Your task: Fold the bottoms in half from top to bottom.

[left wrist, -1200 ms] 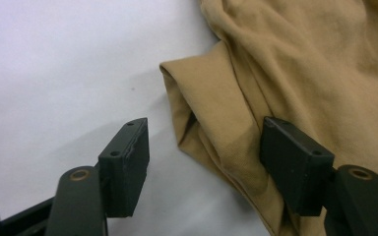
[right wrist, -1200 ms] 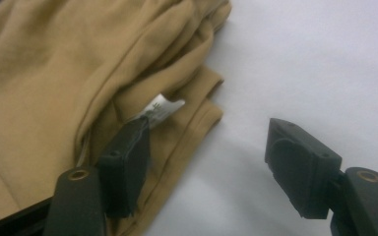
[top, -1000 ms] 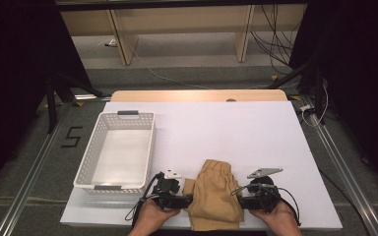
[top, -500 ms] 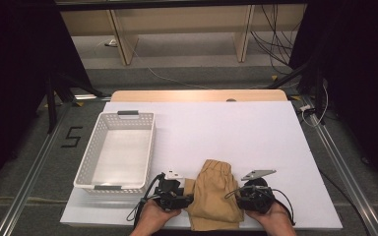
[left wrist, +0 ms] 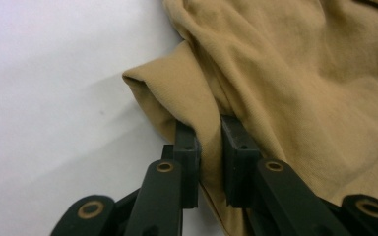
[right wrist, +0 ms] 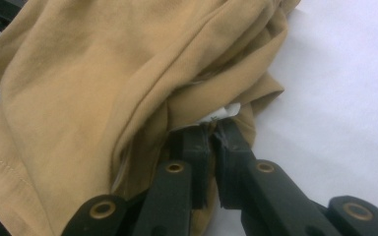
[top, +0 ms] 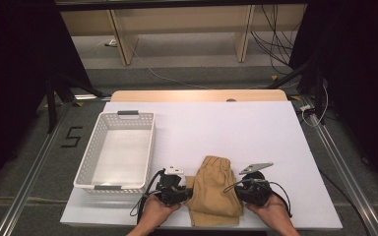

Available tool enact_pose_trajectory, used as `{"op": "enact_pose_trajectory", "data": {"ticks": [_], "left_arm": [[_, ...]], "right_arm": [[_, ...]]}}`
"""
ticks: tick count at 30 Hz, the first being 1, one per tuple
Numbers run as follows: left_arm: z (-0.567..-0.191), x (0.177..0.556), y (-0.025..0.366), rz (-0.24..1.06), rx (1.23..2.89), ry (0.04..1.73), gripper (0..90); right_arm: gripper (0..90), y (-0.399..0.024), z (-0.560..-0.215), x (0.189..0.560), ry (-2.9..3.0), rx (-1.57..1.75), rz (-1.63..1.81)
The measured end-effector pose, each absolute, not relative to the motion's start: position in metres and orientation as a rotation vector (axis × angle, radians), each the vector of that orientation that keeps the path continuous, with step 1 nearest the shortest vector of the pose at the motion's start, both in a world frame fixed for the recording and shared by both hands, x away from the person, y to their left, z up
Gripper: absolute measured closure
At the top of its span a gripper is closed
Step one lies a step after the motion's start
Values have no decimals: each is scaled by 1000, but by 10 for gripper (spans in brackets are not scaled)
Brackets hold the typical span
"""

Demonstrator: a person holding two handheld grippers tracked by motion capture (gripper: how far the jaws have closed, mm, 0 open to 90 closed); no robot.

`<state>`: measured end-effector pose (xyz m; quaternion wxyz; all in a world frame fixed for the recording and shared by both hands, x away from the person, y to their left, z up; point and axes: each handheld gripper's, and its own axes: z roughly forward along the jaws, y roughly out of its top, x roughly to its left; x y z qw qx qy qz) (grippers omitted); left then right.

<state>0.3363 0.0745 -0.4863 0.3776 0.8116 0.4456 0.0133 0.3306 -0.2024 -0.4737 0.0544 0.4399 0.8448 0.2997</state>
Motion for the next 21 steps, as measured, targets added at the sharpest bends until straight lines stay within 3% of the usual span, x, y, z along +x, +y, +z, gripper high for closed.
{"op": "enact_pose_trajectory", "data": {"ticks": [21], "left_arm": [[-486, 402, 59, 143, 2036, 1179, 792]], "right_arm": [[856, -208, -475, 400, 2437, 1355, 922]]}}
